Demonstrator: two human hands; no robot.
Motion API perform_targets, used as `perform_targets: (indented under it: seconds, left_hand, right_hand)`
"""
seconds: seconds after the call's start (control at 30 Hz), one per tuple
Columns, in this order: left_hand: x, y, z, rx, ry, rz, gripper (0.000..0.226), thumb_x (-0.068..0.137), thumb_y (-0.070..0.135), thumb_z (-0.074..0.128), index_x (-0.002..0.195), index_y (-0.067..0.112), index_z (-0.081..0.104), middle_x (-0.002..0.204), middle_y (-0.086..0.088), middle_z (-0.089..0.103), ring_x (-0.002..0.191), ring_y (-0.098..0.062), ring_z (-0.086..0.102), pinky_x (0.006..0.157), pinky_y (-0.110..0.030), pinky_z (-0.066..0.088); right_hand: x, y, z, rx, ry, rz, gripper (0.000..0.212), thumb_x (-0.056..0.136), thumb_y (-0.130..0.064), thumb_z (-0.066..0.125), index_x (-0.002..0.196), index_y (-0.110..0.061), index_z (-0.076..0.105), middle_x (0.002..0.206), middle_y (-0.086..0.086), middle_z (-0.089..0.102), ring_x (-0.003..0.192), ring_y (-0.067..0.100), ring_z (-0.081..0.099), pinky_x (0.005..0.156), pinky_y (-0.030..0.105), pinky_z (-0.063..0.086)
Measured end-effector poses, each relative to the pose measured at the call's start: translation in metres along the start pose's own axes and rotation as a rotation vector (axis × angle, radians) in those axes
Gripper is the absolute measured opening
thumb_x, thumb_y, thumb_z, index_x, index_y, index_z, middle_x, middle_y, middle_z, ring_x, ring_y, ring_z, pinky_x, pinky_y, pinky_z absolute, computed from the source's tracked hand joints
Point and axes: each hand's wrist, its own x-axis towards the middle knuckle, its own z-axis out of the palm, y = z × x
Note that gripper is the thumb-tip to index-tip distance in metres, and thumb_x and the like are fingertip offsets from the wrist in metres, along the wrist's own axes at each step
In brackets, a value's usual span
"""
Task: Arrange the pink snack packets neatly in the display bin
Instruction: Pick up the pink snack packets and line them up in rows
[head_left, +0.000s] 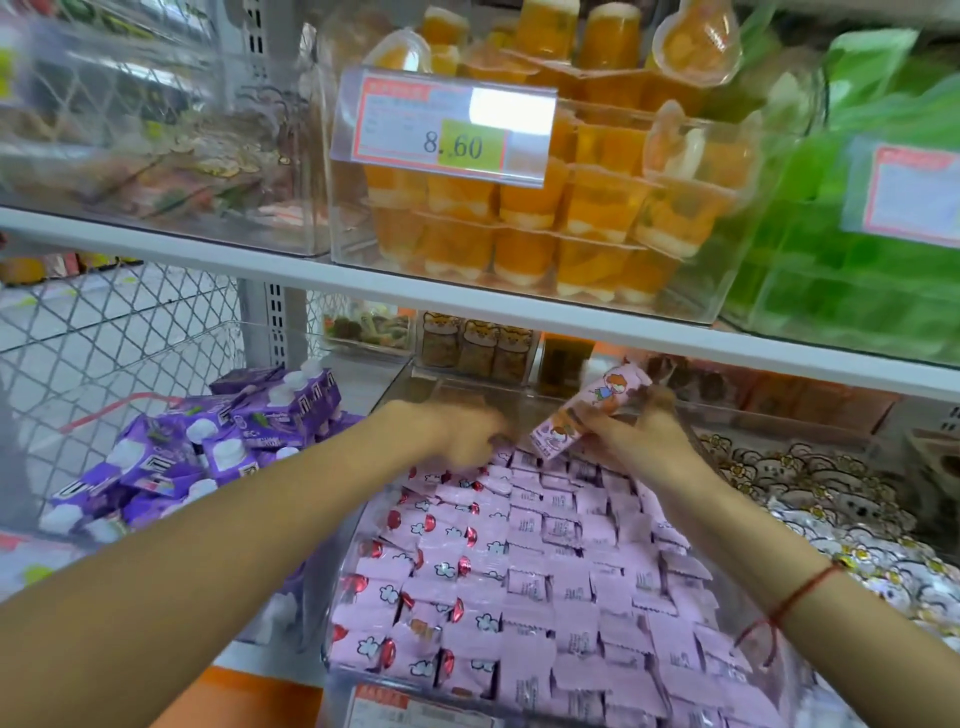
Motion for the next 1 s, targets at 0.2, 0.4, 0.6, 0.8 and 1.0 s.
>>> perform_targets:
  seconds: [0.2,0.4,0.6,0.8,1.0]
  left_hand:
    - [-0.008,-0.019,-0.007,0.208,-0.012,-0.035,0.035,0.100,0.030,0.032,0.121,0.021,0.058,0.112,-0.006,0.063,0.094,-0.023,0.060,0.074,-0.031,0.045]
    - [-0.016,-0.021,-0.002,0.248,0.064,-0.018,0.027,0.097,0.023,0.036,0.105,0.014,0.059,0.100,-0.009,0.062,0.087,-0.027,0.056,0.081,-0.034,0.048]
    - [-0.018,-0.024,-0.002,0.138,0.080,0.003,0.034,0.095,0.018,0.037,0.120,0.024,0.060,0.092,-0.003,0.062,0.080,-0.022,0.055,0.067,-0.030,0.043]
    - [-0.022,-0.023,-0.001,0.085,0.091,0.008,0.041,0.096,0.016,0.037,0.131,0.026,0.055,0.103,0.000,0.061,0.089,-0.021,0.057,0.079,-0.034,0.048]
    - [-0.020,-0.022,-0.001,0.139,0.126,0.006,0.038,0.093,0.014,0.040,0.124,0.026,0.059,0.069,0.012,0.043,0.066,-0.012,0.044,0.058,-0.026,0.032]
  right_hand:
    - [0.020,0.002,0.029,-0.134,0.015,0.010,0.052,0.089,-0.021,0.064,0.129,-0.006,0.034,0.113,0.014,0.062,0.100,0.029,0.064,0.093,0.042,0.051]
    - [0.037,0.015,0.056,-0.231,0.082,-0.032,0.030,0.092,-0.022,0.058,0.105,-0.009,0.035,0.076,0.003,0.062,0.068,0.012,0.055,0.075,0.035,0.054]
    - [0.037,0.029,0.061,-0.124,0.020,0.212,0.030,0.096,-0.030,0.051,0.110,-0.004,0.054,0.081,0.007,0.066,0.062,0.015,0.059,0.052,0.011,0.045]
    - [0.040,0.010,0.036,-0.666,-0.070,-0.224,0.044,0.094,-0.021,0.055,0.123,-0.002,0.028,0.087,0.005,0.054,0.072,0.017,0.055,0.057,0.022,0.047]
    - [0.028,0.012,0.043,-0.825,-0.425,-0.291,0.049,0.093,-0.017,0.056,0.132,-0.014,0.028,0.092,0.006,0.058,0.074,0.021,0.060,0.058,0.027,0.050]
